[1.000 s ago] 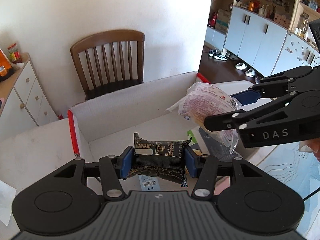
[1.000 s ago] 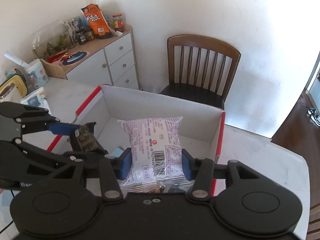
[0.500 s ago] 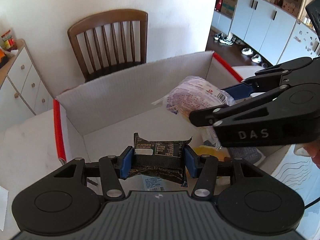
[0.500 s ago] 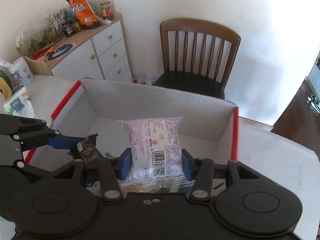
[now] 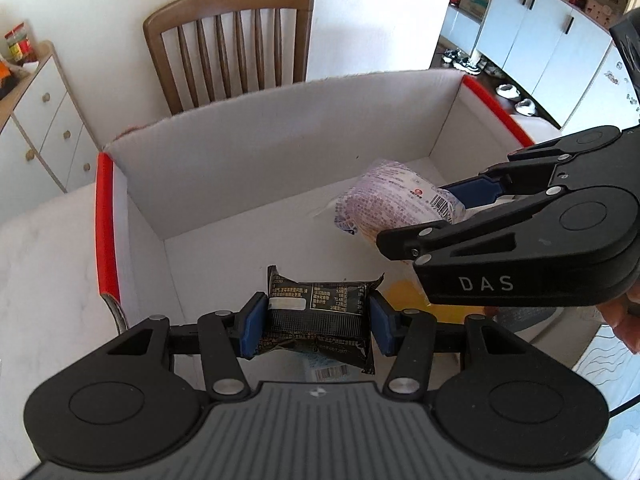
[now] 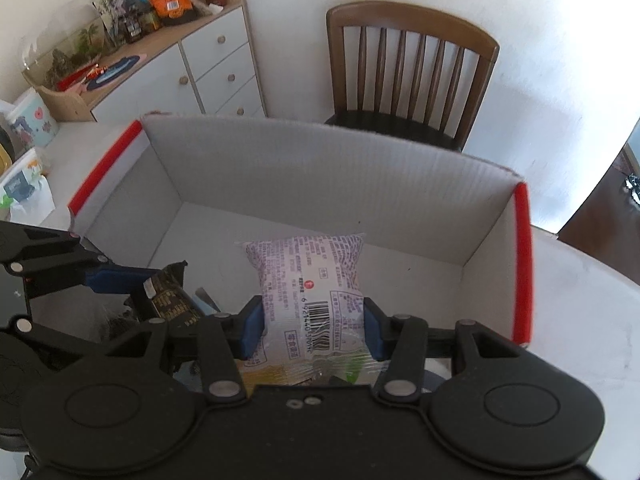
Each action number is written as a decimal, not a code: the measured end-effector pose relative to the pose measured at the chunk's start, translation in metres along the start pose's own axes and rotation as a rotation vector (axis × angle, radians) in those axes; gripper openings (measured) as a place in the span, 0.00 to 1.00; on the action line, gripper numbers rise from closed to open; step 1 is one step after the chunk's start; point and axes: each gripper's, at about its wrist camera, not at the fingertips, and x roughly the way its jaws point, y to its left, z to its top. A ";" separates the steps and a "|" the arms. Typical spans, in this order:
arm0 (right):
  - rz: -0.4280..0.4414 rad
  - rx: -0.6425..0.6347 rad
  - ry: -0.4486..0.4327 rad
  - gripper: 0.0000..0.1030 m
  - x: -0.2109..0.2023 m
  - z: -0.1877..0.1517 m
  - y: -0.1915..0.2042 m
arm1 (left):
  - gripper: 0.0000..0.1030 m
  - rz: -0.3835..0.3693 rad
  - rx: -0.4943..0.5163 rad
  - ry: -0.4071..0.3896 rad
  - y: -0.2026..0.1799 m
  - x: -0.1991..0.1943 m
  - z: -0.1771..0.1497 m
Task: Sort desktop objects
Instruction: 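Lower both items into the red box and open both tools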
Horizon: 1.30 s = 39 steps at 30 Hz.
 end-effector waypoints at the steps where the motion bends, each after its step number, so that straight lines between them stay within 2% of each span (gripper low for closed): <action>1: 0.000 -0.001 0.007 0.48 0.002 0.000 0.000 | 0.51 -0.001 -0.004 0.006 0.001 0.003 0.001; 16: -0.006 0.001 0.048 0.50 0.011 0.005 0.004 | 0.53 -0.003 0.005 0.019 0.003 0.007 0.006; 19: -0.004 0.005 0.049 0.51 0.010 0.005 0.004 | 0.53 -0.010 0.010 0.015 0.004 0.007 0.009; 21: -0.003 0.008 0.046 0.57 0.009 0.005 0.004 | 0.54 -0.006 0.012 0.009 0.004 0.004 0.011; 24: 0.000 0.017 0.026 0.62 0.003 0.006 0.004 | 0.58 -0.013 -0.001 -0.002 0.005 0.000 0.012; 29: 0.011 0.027 0.010 0.63 -0.005 0.008 0.002 | 0.59 -0.018 -0.024 -0.014 0.004 -0.006 0.013; 33: 0.021 0.035 -0.001 0.64 -0.013 0.009 0.001 | 0.67 -0.012 -0.023 -0.026 -0.001 -0.013 0.011; 39: 0.031 0.036 -0.025 0.66 -0.028 0.007 0.000 | 0.69 -0.003 -0.030 -0.040 -0.008 -0.025 0.007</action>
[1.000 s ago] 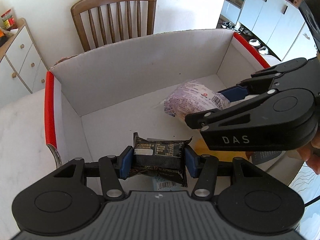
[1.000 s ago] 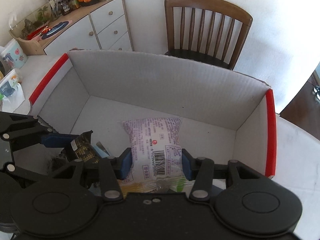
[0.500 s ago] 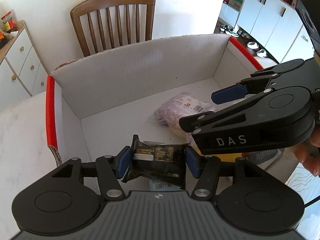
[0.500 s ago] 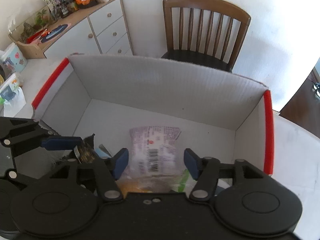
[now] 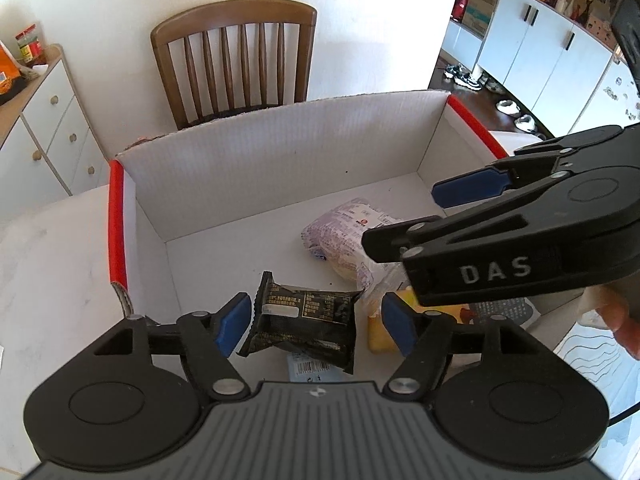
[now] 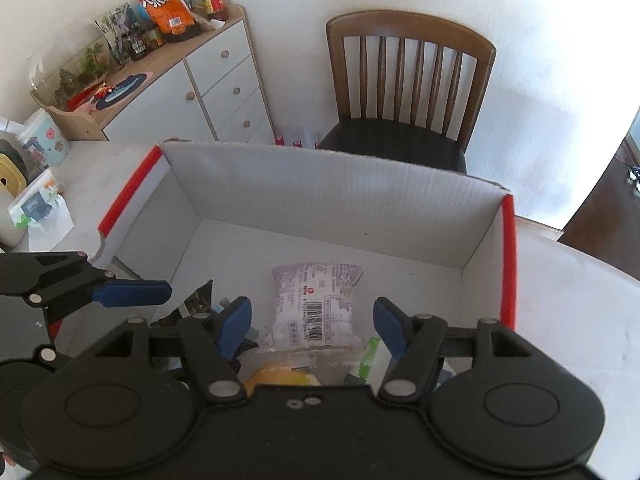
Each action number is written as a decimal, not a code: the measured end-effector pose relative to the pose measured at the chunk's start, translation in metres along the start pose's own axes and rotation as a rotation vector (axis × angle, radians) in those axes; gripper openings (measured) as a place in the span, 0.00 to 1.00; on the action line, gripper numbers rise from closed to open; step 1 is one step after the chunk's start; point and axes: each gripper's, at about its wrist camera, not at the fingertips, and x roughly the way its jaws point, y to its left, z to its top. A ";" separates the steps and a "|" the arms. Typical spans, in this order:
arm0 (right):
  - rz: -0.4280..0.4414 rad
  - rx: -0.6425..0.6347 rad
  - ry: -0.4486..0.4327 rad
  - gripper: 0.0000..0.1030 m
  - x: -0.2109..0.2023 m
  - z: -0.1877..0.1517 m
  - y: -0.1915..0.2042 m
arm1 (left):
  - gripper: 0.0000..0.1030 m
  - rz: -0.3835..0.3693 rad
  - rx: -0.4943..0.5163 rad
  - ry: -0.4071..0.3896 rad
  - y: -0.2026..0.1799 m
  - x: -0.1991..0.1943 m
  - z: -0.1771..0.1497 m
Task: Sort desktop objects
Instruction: 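Lower both items into the red box and open both tools, then withdraw both tools from the box toward the remaining items on the table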
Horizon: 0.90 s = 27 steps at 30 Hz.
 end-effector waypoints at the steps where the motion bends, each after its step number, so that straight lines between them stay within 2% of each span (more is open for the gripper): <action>1: 0.004 0.001 -0.004 0.66 -0.003 0.000 -0.001 | 0.70 -0.001 0.000 -0.003 -0.001 -0.002 0.000; 8: 0.004 -0.002 -0.028 0.67 -0.024 -0.004 -0.001 | 0.83 -0.005 -0.006 -0.039 -0.004 -0.018 -0.006; 13: -0.004 -0.002 -0.044 0.67 -0.040 -0.009 0.000 | 1.00 -0.008 -0.009 -0.050 -0.009 -0.028 -0.009; 19: -0.010 0.003 -0.065 0.68 -0.057 -0.013 0.002 | 1.00 0.006 -0.012 -0.061 -0.013 -0.037 -0.014; 27: -0.009 -0.015 -0.102 0.68 -0.089 -0.020 0.009 | 1.00 0.002 -0.031 -0.089 -0.014 -0.068 -0.028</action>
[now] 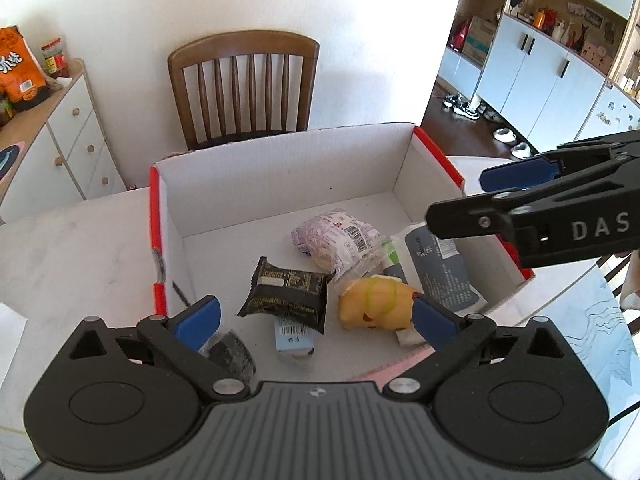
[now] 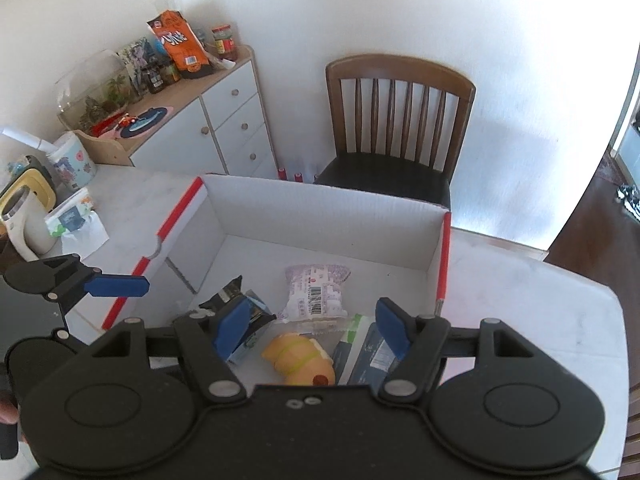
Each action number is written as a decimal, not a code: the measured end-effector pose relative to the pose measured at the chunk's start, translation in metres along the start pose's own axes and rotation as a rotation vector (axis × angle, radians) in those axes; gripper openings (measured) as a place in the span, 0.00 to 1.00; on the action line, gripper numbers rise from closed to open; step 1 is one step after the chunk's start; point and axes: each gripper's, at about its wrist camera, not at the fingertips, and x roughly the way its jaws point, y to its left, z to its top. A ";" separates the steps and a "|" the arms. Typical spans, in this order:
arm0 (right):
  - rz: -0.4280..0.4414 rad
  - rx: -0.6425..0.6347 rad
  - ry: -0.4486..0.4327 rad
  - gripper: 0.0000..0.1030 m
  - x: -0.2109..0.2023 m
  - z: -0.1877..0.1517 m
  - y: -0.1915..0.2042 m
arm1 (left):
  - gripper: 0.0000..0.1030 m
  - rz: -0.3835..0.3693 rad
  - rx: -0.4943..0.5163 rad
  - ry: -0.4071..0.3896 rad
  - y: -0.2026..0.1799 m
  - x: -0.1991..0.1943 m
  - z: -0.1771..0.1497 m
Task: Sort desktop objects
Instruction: 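Withdraw both tools from the box toward the remaining items on the table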
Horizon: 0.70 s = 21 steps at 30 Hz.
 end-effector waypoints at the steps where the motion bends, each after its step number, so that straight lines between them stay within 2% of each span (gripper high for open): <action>1: -0.001 -0.004 -0.003 0.68 -0.004 -0.001 0.001 | 1.00 0.001 0.001 -0.004 0.000 -0.005 -0.002; 21: 0.024 -0.052 -0.028 0.68 -0.085 -0.053 0.035 | 1.00 -0.026 0.047 -0.041 -0.022 -0.098 -0.046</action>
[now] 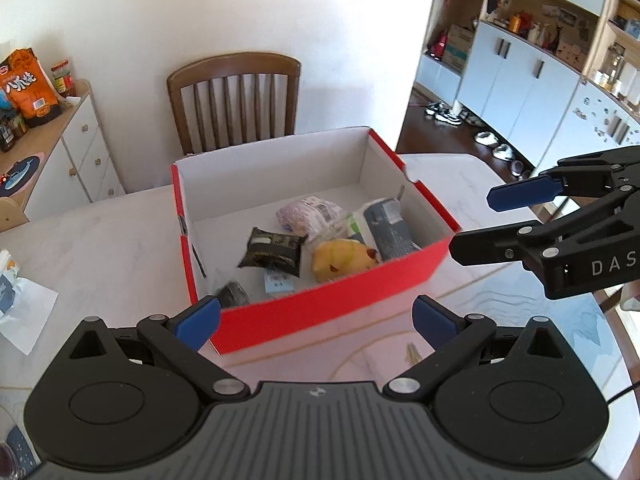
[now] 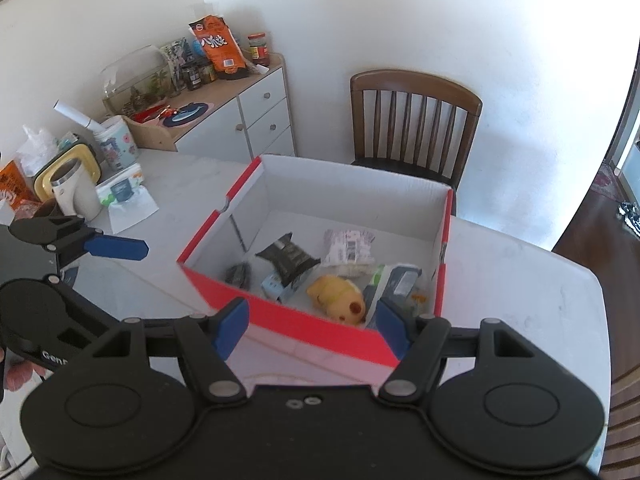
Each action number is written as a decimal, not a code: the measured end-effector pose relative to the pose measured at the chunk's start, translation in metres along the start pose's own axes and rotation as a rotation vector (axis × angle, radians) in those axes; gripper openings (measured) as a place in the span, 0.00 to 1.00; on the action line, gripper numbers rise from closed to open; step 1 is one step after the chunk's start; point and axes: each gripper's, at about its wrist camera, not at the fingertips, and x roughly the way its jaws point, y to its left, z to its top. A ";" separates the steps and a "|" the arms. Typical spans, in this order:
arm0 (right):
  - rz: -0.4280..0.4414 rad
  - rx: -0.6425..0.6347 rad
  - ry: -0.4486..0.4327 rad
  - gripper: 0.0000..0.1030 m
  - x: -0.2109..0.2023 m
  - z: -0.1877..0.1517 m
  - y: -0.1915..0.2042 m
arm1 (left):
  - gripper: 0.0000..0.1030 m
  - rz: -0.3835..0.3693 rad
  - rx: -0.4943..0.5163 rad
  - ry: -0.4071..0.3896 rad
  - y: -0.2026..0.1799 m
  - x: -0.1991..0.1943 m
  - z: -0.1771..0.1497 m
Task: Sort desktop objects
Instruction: 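Withdraw both tools from the box toward the remaining items on the table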
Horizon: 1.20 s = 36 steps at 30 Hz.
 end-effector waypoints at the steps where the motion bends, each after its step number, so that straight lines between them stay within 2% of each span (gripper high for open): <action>1: 0.001 0.002 0.000 0.68 -0.004 -0.004 0.002 | 1.00 0.000 0.007 -0.002 -0.002 -0.004 -0.002; 12: -0.009 -0.019 0.008 0.68 -0.032 -0.055 0.022 | 1.00 -0.012 0.058 -0.022 -0.015 -0.041 -0.051; 15: -0.017 -0.017 0.008 0.67 -0.037 -0.074 0.029 | 1.00 0.010 0.071 -0.015 -0.018 -0.048 -0.071; 22: -0.012 -0.026 0.011 0.66 -0.051 -0.113 0.051 | 1.00 0.018 0.031 0.025 -0.015 -0.063 -0.118; 29: -0.011 -0.047 0.011 0.66 -0.065 -0.140 0.077 | 1.00 -0.003 0.006 0.040 -0.013 -0.075 -0.149; 36: -0.052 -0.023 0.036 0.65 -0.059 -0.164 0.079 | 1.00 -0.034 0.015 0.072 -0.021 -0.078 -0.179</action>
